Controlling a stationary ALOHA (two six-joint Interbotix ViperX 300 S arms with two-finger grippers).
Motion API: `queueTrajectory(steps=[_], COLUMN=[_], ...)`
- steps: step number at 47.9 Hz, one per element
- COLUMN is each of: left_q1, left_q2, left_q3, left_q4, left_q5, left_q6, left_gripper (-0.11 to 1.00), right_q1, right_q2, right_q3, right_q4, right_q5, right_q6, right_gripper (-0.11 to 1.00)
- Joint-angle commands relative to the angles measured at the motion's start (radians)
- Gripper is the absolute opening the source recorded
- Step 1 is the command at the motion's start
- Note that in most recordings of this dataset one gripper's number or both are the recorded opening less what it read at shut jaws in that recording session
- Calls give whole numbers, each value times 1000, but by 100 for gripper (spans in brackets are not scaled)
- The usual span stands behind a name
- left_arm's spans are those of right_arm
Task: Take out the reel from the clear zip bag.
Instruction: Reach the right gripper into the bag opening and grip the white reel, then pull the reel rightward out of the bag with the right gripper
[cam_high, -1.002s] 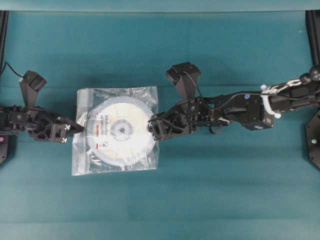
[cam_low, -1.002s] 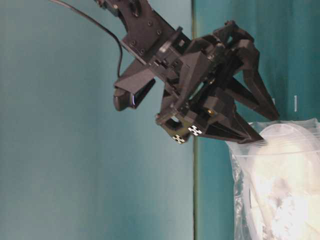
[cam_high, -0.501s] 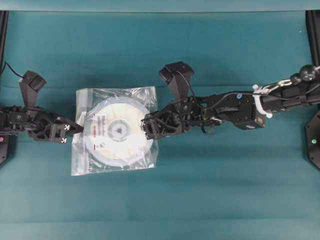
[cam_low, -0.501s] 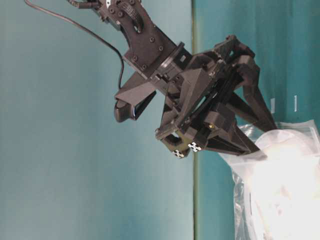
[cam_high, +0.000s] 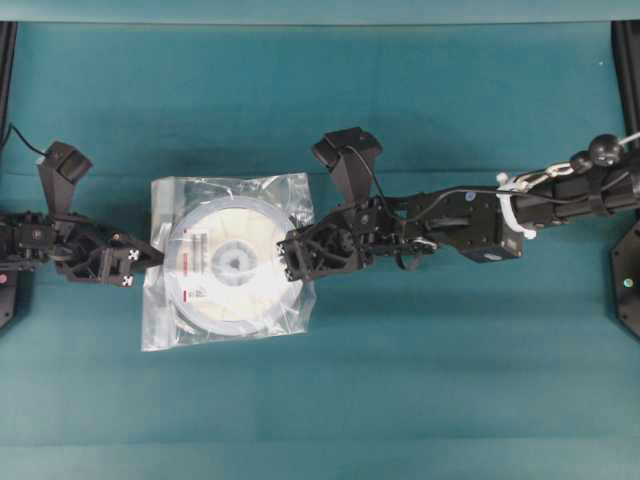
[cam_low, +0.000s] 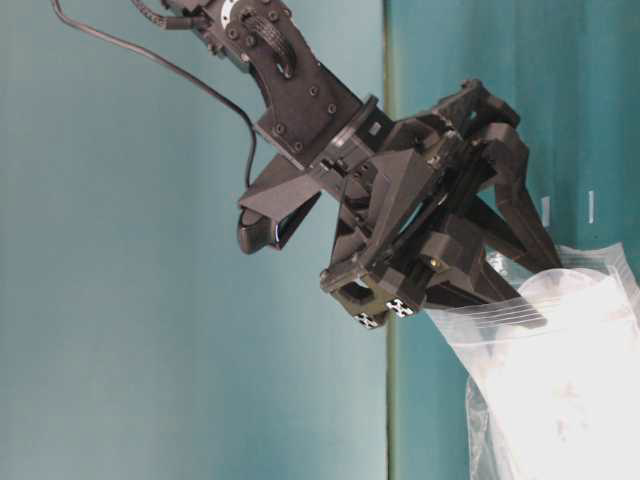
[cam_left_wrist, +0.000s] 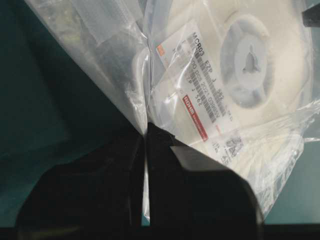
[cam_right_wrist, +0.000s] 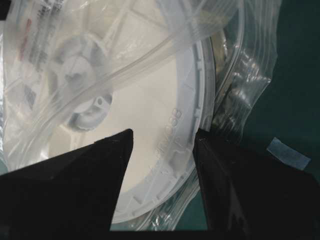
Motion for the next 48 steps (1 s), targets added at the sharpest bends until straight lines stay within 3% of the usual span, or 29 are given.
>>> queueTrajectory(steps=[1,15,25,39,48], left_q1=[-3,-2,-2,-3,-3], left_q2=[3,3,3,5,6], left_q3=[-3,-3,-3,-3,-2], left_q4=[3,3,3,3,3], left_q5=[2,2,2,2,2], left_q6=[2,2,2,2,3], left_gripper=[0,0,0,0,0], right_q1=[17,17,15,11,-3], right_q2=[-5,-5,-8,-38,-83], right_q3=[-25,-23,-20,12,64], right_q4=[2,0,2,0,0], right_q5=[-15,-15,-3,-2,-8], right_q6=[9,5,6,5,5], right_gripper=[60,51,20,19,3])
